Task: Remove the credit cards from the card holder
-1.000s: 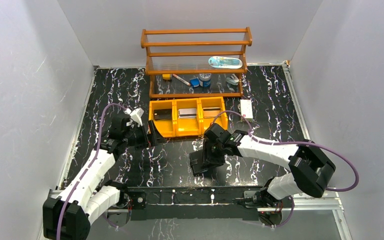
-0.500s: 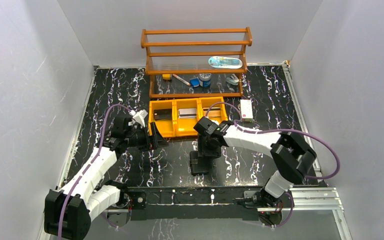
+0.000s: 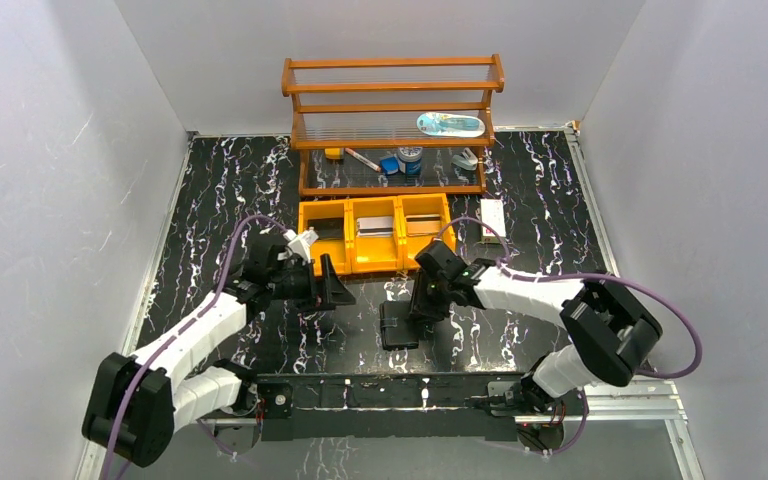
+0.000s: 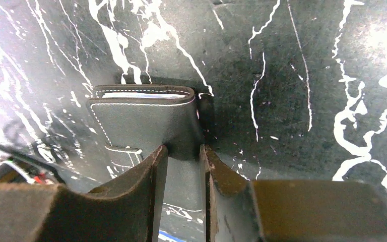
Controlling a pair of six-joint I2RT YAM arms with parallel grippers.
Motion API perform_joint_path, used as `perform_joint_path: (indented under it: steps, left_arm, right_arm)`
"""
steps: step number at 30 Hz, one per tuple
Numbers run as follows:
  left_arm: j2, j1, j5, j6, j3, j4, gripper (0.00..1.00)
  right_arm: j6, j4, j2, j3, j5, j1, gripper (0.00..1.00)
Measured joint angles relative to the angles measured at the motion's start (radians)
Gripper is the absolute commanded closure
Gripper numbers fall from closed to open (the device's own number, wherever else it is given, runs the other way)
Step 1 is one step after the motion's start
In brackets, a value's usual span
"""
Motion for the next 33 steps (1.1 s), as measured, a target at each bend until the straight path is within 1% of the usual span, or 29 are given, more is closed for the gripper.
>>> perform_joint_path:
  steps: [3,8,14,17,18,19,20,24,27,31,33]
  left_arm:
    - [0.047,-0.063,-0.013,-0.034,-0.008,0.055,0.26]
    - [0.148,-0.196,-0.071,-0.101,-0.018,0.145,0.29]
    - [0.262,-0.315,-0.139,-0.188,-0.045,0.268,0.37]
    - [0.329,-0.351,-0.15,-0.233,-0.064,0.353,0.44]
    - [0.36,-0.366,-0.144,-0.269,-0.078,0.432,0.46]
    - [0.362,-0.367,-0.144,-0.271,-0.079,0.438,0.49]
    - [0.378,-0.373,-0.142,-0.288,-0.084,0.48,0.51]
    - [0.463,-0.398,-0.129,-0.344,-0.084,0.601,0.65]
    - [0.487,-0.412,-0.137,-0.365,-0.084,0.63,0.7]
    - [0.475,-0.42,-0.175,-0.374,-0.085,0.611,0.88]
    - [0.449,-0.421,-0.185,-0.365,-0.071,0.571,0.94]
  right_arm:
    - [0.027,0.097,-0.031,-0.076,-0.07,-0.045,0.62]
    - [0.06,0.183,-0.043,-0.135,-0.149,-0.092,0.62]
    - [0.096,0.275,-0.05,-0.199,-0.214,-0.132,0.62]
    - [0.108,0.296,-0.05,-0.212,-0.235,-0.145,0.61]
    - [0.114,0.309,-0.05,-0.215,-0.243,-0.145,0.61]
    - [0.119,0.322,-0.048,-0.216,-0.251,-0.144,0.61]
    - [0.121,0.333,-0.043,-0.216,-0.26,-0.144,0.61]
    - [0.122,0.34,-0.042,-0.218,-0.267,-0.145,0.6]
    - [0.124,0.343,-0.042,-0.22,-0.268,-0.145,0.6]
    - [0.127,0.353,-0.043,-0.224,-0.272,-0.145,0.57]
    - [0.128,0.359,-0.043,-0.224,-0.277,-0.145,0.54]
